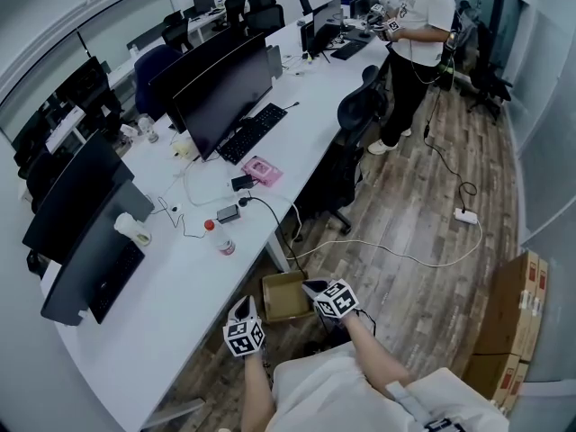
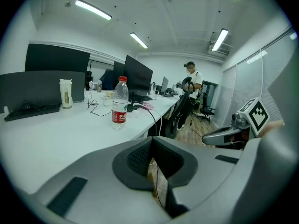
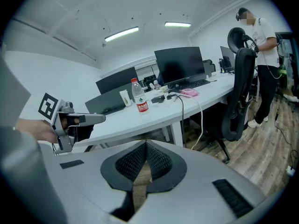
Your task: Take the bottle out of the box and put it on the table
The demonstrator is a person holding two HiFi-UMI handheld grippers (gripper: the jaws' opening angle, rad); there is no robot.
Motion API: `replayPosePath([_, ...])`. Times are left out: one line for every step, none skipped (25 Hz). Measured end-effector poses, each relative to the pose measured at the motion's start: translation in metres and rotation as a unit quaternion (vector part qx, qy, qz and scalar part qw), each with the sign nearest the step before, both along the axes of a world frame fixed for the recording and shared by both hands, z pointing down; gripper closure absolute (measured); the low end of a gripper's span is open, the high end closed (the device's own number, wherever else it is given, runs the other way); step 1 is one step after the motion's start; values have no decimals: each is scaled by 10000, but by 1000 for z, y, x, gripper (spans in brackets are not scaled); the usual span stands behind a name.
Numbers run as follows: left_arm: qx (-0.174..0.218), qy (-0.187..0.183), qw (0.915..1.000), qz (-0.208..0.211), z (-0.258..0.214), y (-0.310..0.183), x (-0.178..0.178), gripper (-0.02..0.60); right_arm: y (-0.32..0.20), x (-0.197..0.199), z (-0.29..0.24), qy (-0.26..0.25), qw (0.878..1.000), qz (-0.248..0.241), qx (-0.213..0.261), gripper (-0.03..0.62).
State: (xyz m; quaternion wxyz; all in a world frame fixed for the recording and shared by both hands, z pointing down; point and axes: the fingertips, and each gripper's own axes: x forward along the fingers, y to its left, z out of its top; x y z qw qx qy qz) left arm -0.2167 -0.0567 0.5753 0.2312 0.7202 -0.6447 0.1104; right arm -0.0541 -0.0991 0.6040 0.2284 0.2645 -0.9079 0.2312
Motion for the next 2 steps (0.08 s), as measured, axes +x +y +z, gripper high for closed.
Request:
replayPosePath([3,-5,10000,10,0,0,1,566,0,0,0,-7,10000,-2,-1,556])
replayPosePath([6,-9,10000,19,-1,0,2,566,0,0,-1,-15,10000,-3,-1,556])
